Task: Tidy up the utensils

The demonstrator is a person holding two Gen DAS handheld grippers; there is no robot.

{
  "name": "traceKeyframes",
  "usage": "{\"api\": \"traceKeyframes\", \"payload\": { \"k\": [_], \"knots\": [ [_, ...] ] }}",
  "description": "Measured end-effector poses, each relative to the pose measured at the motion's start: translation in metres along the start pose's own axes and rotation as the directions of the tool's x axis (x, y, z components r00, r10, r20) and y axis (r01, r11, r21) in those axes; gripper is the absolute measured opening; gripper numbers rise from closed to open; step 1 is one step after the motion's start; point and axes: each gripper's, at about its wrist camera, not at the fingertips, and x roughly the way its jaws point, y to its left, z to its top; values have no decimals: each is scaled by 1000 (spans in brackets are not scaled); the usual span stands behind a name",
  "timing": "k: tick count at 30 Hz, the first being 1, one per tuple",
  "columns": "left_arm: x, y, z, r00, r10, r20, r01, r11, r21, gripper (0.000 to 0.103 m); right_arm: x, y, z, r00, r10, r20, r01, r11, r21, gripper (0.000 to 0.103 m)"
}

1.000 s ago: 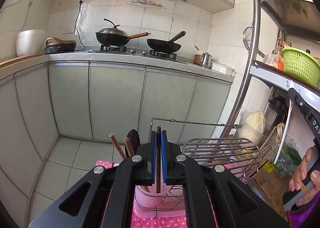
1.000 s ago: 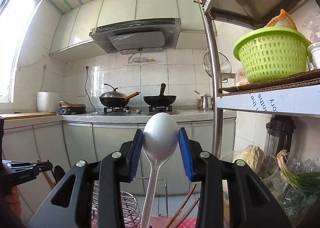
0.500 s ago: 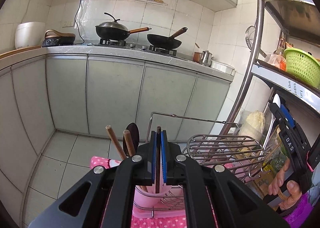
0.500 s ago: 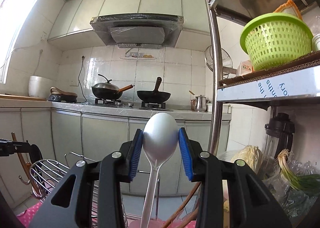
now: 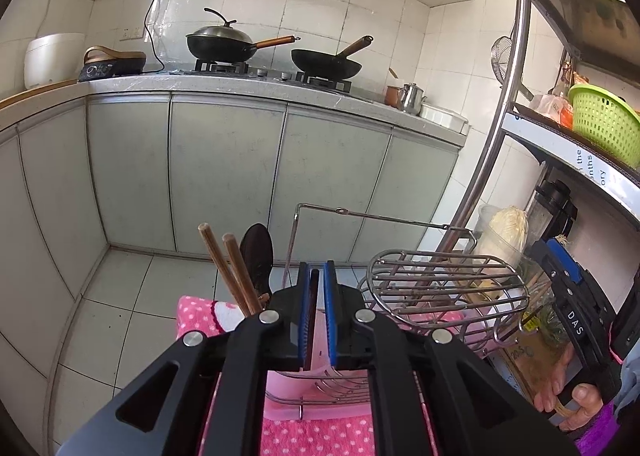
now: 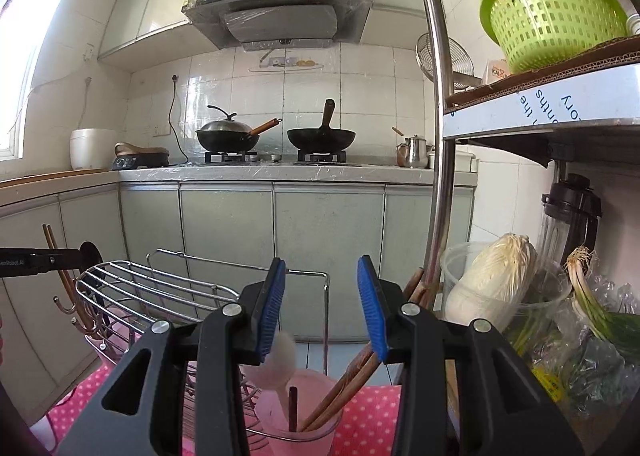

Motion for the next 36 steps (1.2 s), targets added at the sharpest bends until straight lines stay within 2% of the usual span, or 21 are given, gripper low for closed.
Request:
{"api": "traceKeyframes", "payload": {
  "k": [3,12,18,21,22,24,30,32,36],
  "knots": [
    [-8,0,2,1000,4,16,-4,1000,-3,13,-11,-2,5,1000,-1,10,1,1000,6,38],
    [-44,-9,11,997,7,76,-8,1000,19,13,-38,-6,14,998,44,-42,-41,997,68,38],
    [-66,-17,6,997,-4,81,0,999,49,14,-60,2,13,991,90,-96,-80,991,108,38],
    [-76,-23,-1,997,-14,78,9,998,61,15,-68,11,7,982,117,-147,-100,988,118,38],
    [-78,-25,-4,997,-17,74,12,998,62,25,-71,14,4,979,126,-163,-106,987,124,38],
    [-83,-28,-11,997,-27,70,23,998,62,34,-76,19,-2,971,134,-198,-108,985,135,38],
    [-89,-32,-33,999,-35,25,34,998,45,34,-86,32,-22,943,174,-282,-125,975,182,39],
    [-90,-32,-40,999,-32,12,32,999,36,34,-88,34,-29,934,191,-302,-132,970,203,52],
    [-91,-29,-54,1000,-21,-6,21,1000,16,34,-92,35,-42,919,219,-328,-136,957,257,56]
  ]
}}
